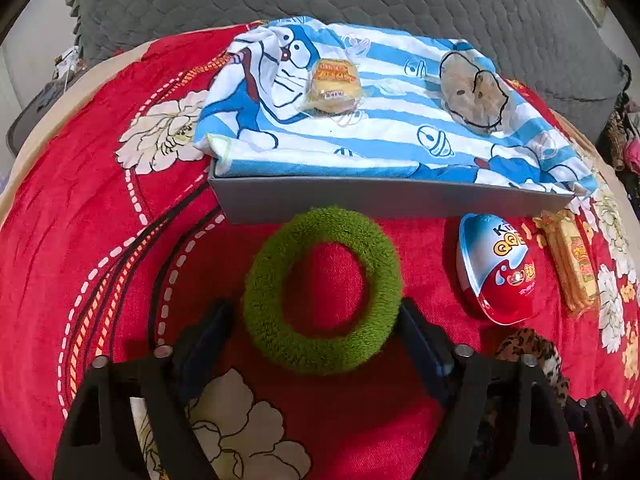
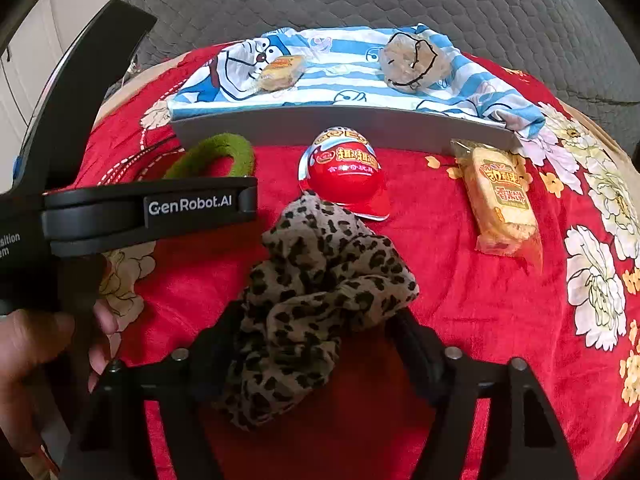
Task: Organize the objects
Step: 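Grasp the green fuzzy ring with the left tool while the right tool grasps the leopard scrunchie, then lift and carry the green ring and leopard scrunchie over the striped shirt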
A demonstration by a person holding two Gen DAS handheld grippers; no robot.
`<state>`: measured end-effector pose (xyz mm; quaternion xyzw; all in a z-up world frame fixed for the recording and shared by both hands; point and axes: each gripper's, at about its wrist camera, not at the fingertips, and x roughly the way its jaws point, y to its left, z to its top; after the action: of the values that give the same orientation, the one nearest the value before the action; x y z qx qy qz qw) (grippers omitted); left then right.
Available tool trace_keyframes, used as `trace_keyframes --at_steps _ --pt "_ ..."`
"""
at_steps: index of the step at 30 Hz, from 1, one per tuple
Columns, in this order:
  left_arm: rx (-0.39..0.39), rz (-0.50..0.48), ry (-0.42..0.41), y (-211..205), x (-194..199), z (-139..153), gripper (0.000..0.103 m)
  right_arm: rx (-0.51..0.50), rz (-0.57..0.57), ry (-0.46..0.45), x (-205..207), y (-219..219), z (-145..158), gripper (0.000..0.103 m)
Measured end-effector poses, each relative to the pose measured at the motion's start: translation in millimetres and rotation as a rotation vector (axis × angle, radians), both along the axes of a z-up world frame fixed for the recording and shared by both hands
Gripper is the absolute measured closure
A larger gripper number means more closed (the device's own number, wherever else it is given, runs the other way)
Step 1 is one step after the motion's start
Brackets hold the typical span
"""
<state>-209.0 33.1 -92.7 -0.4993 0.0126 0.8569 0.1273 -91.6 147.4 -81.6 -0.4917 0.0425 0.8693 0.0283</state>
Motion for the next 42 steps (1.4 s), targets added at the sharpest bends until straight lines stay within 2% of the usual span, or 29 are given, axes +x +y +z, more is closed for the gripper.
trace_keyframes --at_steps 2,4,5,7,8,9,10,13,15,18,23,33,42 --pt "0.013 0.002 -0.001 -1 0 1 0.032 -0.009 0.007 0.008 0 0 3 0.041" --pt "0.017 -0.008 -0.003 0 1 2 0.044 -0.017 0.013 0.007 0 -1 4 0.043" --pt "0.015 -0.009 -0.003 0 2 3 0.046 -0.021 0.015 0.006 0 -1 4 0.044" --pt "0.025 -0.012 -0.010 0 3 4 0.062 -0.021 0.023 0.007 1 -3 5 0.045" --pt "0.025 -0.011 -0.011 0 4 4 0.065 -0.022 0.026 0.008 1 -3 6 0.046" --pt "0.031 -0.016 -0.012 0 5 5 0.076 -0.024 0.029 0.012 1 -4 7 0.047" --pt "0.030 -0.020 -0.014 1 5 5 0.081 -0.023 0.031 0.013 1 -4 7 0.047" --pt "0.041 -0.025 -0.015 2 6 7 0.084 -0.044 0.042 0.002 0 -4 6 0.060" --pt "0.043 -0.030 -0.007 2 9 9 0.085 -0.064 0.056 -0.006 -1 -4 4 0.077" --pt "0.045 -0.039 0.003 1 12 12 0.086 -0.060 0.073 -0.005 0 -6 5 0.086" --pt "0.059 -0.043 -0.003 0 14 13 0.087 -0.082 0.075 0.006 3 -4 10 0.089" --pt "0.067 -0.016 0.006 -6 28 26 0.087 -0.091 0.086 0.037 16 -1 30 0.090" --pt "0.079 -0.002 0.023 -6 46 45 0.087 -0.099 0.083 0.103 24 8 58 0.090"
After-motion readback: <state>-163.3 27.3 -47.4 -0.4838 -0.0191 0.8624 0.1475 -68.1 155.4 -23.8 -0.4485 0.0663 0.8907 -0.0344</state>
